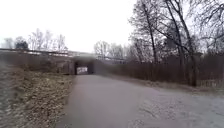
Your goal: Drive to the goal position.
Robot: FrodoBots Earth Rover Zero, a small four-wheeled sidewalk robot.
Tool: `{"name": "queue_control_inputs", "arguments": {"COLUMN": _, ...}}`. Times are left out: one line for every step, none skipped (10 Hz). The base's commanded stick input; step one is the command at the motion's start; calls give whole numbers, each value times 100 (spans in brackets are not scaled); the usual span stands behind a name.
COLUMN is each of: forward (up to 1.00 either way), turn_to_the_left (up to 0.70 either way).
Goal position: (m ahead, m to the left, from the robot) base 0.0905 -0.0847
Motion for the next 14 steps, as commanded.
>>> {"name": "queue_control_inputs", "arguments": {"forward": 0, "turn_to_the_left": -45}}
{"name": "queue_control_inputs", "arguments": {"forward": 0, "turn_to_the_left": -45}}
{"name": "queue_control_inputs", "arguments": {"forward": 0, "turn_to_the_left": -45}}
{"name": "queue_control_inputs", "arguments": {"forward": 0, "turn_to_the_left": -45}}
{"name": "queue_control_inputs", "arguments": {"forward": 0, "turn_to_the_left": -45}}
{"name": "queue_control_inputs", "arguments": {"forward": 0, "turn_to_the_left": -45}}
{"name": "queue_control_inputs", "arguments": {"forward": 0, "turn_to_the_left": -45}}
{"name": "queue_control_inputs", "arguments": {"forward": 0, "turn_to_the_left": -45}}
{"name": "queue_control_inputs", "arguments": {"forward": 0, "turn_to_the_left": -45}}
{"name": "queue_control_inputs", "arguments": {"forward": 0, "turn_to_the_left": -45}}
{"name": "queue_control_inputs", "arguments": {"forward": 0, "turn_to_the_left": -45}}
{"name": "queue_control_inputs", "arguments": {"forward": 0, "turn_to_the_left": -45}}
{"name": "queue_control_inputs", "arguments": {"forward": 0, "turn_to_the_left": -45}}
{"name": "queue_control_inputs", "arguments": {"forward": 0, "turn_to_the_left": -45}}
